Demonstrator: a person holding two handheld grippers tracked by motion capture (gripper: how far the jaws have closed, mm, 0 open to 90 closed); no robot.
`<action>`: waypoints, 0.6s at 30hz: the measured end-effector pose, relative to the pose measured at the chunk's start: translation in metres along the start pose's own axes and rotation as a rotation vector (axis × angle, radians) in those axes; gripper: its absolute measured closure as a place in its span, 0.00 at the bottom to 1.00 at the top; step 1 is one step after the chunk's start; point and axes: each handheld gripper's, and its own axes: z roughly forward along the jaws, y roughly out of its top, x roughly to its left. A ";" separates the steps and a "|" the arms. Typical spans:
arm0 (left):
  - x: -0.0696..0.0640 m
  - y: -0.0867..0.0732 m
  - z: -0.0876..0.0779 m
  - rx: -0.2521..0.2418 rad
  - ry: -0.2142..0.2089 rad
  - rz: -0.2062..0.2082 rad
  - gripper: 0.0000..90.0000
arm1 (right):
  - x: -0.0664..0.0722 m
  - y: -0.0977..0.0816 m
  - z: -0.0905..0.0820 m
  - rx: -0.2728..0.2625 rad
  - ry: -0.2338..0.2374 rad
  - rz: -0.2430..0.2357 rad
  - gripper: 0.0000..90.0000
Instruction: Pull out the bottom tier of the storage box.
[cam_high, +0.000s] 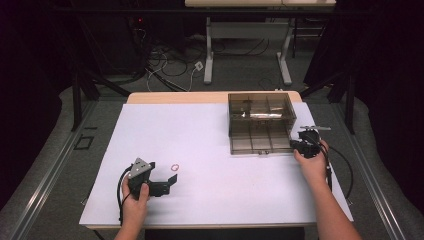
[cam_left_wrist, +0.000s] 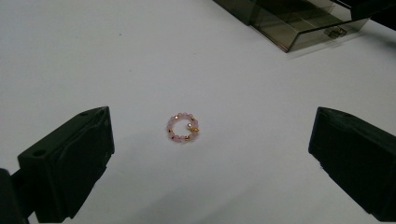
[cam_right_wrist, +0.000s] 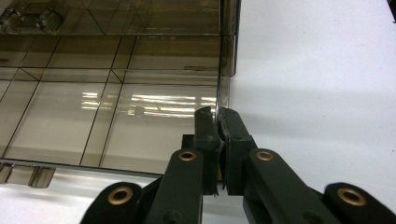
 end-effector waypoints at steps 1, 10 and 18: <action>0.000 0.000 0.000 -0.001 0.000 -0.002 0.00 | 0.000 0.000 0.000 0.001 0.000 0.004 0.97; 0.000 0.000 0.000 -0.001 -0.001 -0.003 0.00 | -0.001 0.001 -0.002 -0.004 0.030 0.012 0.90; 0.000 0.000 0.000 -0.009 -0.005 -0.013 0.00 | 0.000 0.003 -0.008 -0.043 0.034 -0.018 0.80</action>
